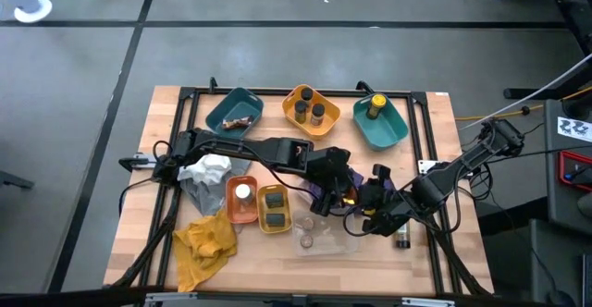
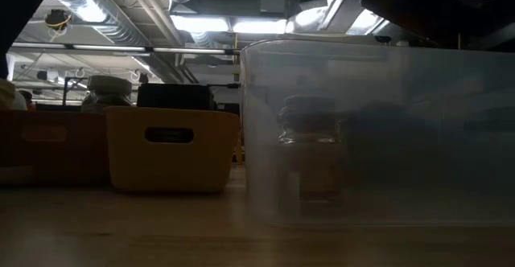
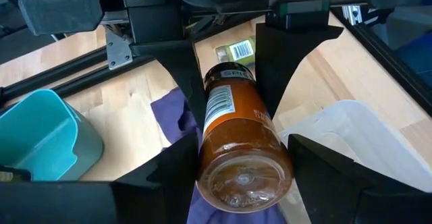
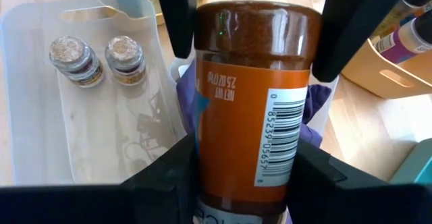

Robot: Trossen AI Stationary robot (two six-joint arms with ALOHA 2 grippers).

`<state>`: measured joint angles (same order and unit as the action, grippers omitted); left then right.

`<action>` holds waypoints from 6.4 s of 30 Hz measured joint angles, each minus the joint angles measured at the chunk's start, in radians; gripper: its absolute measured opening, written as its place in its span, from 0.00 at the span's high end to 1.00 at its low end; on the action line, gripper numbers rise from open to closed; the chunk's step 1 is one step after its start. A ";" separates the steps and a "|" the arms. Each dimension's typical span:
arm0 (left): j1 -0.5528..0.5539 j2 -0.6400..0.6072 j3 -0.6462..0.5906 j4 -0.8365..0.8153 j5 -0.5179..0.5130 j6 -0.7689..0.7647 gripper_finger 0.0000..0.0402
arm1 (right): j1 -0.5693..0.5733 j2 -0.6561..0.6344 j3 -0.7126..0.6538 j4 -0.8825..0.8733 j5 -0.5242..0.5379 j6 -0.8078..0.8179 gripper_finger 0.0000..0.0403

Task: Sort spices by type
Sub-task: Put the orange spice bottle into the yellow bin

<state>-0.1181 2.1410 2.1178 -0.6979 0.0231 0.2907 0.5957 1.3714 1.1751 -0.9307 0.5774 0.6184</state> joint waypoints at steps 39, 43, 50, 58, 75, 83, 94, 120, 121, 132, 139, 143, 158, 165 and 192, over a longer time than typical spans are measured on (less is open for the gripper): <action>-0.007 0.003 0.000 -0.019 0.002 0.004 0.58 | -0.001 0.000 0.001 0.049 -0.014 -0.047 0.59; -0.007 0.003 -0.001 -0.021 0.002 0.003 0.58 | -0.002 0.002 0.001 0.049 -0.027 -0.047 0.57; -0.008 0.006 -0.003 -0.029 0.004 0.005 0.58 | -0.002 0.012 0.003 0.057 -0.081 -0.046 0.41; -0.007 0.010 -0.006 -0.041 -0.001 0.005 0.58 | -0.001 0.011 0.007 0.104 -0.063 -0.048 0.29; 0.028 0.007 -0.003 -0.060 -0.027 0.003 0.58 | 0.000 -0.172 0.053 -0.107 -0.052 -0.093 0.27; 0.074 0.006 -0.003 -0.003 -0.023 -0.007 0.58 | 0.088 -0.407 -0.070 -0.223 0.170 -0.011 0.27; 0.133 0.004 -0.002 0.168 0.000 -0.108 0.58 | 0.280 -0.692 -0.377 -0.045 0.262 0.035 0.27; 0.109 0.006 -0.001 0.268 0.014 -0.139 0.58 | 0.288 -0.869 -0.459 -0.073 0.355 -0.050 0.27; 0.109 0.006 -0.001 0.267 0.014 -0.139 0.58 | 0.288 -0.873 -0.466 -0.061 0.354 -0.051 0.27; 0.110 0.010 -0.001 0.294 0.011 -0.133 0.58 | 0.288 -0.871 -0.483 0.022 0.217 -0.058 0.27; 0.100 0.010 -0.001 0.304 0.008 -0.133 0.58 | 0.288 -0.871 -0.484 0.063 0.256 -0.095 0.27; 0.096 0.009 -0.001 0.332 0.002 -0.133 0.58 | 0.288 -0.871 -0.484 0.072 0.304 -0.097 0.27; 0.091 0.009 -0.001 0.411 0.010 -0.101 0.58 | 0.288 -0.870 -0.484 0.127 0.417 -0.135 0.27; 0.092 0.006 -0.001 0.408 0.001 -0.092 0.58 | 0.288 -0.872 -0.484 0.127 0.464 -0.180 0.27; 0.059 0.004 -0.002 0.467 0.009 -0.018 0.58 | 0.288 -0.872 -0.482 0.375 0.387 -0.415 0.27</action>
<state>-0.0591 2.1448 2.1159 -0.2306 0.0320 0.2727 0.8841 0.4994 0.6930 -0.5560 0.9648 0.2038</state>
